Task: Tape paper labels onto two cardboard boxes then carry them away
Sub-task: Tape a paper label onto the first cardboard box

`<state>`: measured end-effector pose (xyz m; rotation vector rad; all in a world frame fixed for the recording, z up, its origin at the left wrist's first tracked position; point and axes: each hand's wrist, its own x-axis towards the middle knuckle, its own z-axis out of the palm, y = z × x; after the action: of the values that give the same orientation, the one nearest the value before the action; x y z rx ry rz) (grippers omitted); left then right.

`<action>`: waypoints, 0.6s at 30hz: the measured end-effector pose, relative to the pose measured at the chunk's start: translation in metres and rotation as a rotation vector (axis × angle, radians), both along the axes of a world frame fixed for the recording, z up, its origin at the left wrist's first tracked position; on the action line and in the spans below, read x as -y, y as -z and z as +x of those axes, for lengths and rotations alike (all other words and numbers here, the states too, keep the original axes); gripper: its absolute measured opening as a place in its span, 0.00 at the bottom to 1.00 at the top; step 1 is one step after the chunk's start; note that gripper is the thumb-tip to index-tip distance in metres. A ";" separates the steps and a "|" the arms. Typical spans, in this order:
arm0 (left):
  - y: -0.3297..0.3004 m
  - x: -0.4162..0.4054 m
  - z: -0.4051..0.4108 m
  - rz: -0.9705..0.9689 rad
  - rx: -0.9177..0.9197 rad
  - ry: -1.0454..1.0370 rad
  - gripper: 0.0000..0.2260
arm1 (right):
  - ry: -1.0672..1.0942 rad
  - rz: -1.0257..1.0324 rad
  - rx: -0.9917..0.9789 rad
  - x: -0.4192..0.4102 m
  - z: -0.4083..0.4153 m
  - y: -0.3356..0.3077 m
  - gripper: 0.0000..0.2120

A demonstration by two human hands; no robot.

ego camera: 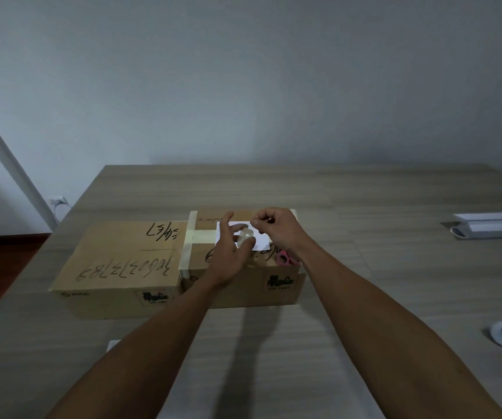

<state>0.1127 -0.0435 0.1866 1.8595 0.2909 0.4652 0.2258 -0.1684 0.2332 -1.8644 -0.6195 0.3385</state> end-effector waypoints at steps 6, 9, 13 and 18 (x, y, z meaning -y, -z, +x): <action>-0.007 -0.010 0.009 -0.153 -0.074 -0.124 0.22 | 0.062 0.084 0.050 -0.008 0.003 -0.013 0.04; -0.012 -0.010 0.008 -0.144 -0.080 -0.126 0.15 | 0.067 0.093 0.075 -0.011 0.006 -0.017 0.04; -0.021 -0.004 0.008 -0.325 -0.118 -0.084 0.12 | 0.080 0.114 0.061 -0.011 0.006 -0.021 0.05; -0.023 -0.003 0.012 -0.389 -0.197 -0.028 0.11 | 0.066 0.090 0.071 -0.010 0.009 -0.028 0.02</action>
<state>0.1244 -0.0401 0.2093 1.5220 0.5039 0.2232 0.2347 -0.1587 0.2610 -1.8124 -0.6097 0.1983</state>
